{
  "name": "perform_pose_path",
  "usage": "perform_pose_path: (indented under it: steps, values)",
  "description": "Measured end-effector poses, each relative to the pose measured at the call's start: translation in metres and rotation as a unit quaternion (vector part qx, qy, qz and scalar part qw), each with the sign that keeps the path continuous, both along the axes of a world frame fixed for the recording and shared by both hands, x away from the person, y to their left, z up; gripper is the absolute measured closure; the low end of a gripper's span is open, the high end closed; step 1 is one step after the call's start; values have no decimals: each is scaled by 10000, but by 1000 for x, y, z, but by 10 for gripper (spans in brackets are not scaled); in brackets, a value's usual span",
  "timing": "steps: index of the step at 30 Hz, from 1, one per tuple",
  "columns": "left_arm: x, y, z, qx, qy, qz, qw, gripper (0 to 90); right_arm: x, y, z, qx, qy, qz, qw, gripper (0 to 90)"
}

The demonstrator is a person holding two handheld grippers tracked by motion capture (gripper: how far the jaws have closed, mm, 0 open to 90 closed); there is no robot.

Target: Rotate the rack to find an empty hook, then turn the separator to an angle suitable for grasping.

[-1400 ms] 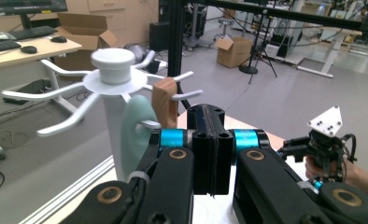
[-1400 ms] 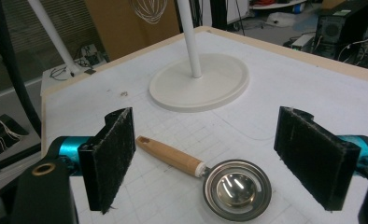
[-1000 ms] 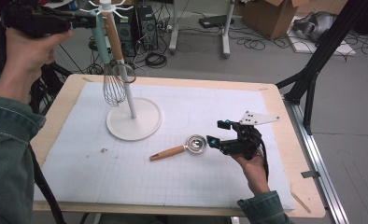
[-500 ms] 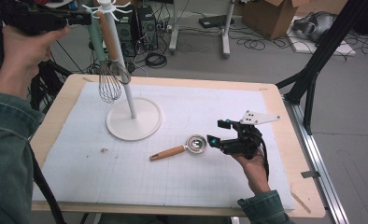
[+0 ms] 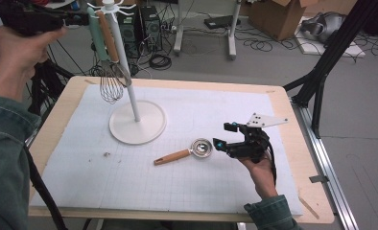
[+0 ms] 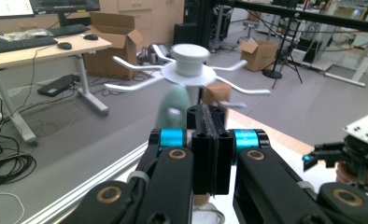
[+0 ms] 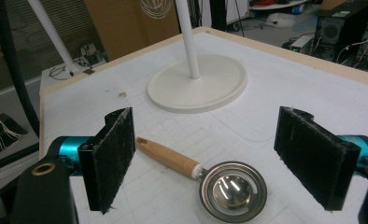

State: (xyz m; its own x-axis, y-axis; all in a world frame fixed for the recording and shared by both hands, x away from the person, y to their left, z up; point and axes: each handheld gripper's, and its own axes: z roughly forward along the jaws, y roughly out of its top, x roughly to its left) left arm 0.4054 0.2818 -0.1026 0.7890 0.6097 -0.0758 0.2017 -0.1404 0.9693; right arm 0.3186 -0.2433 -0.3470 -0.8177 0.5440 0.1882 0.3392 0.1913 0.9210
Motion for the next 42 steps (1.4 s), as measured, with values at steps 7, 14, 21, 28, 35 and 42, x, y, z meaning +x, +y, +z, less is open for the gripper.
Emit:
perform_pose_path:
  steps: [7,14,21,28,35,42]
  values:
    - [-13,4,-9,-3,-42,-189,9998,771,-2,-2,0,-62,-39,-40,10000,198]
    - [-29,2,-27,189,-79,-271,9994,658,-2,-3,-1,-130,-11,-64,9999,198]
    - [-43,7,-54,293,-5,-283,9992,492,0,-4,-4,-293,67,-55,9995,198]
    - [-58,9,-94,338,121,-227,9991,419,6,3,-10,-512,160,16,9986,198]
    - [-68,9,-125,291,179,-268,9991,371,11,12,-15,-750,218,64,9969,198]
    - [-73,3,-152,286,302,-249,9988,328,17,16,-20,-917,284,86,9953,202]
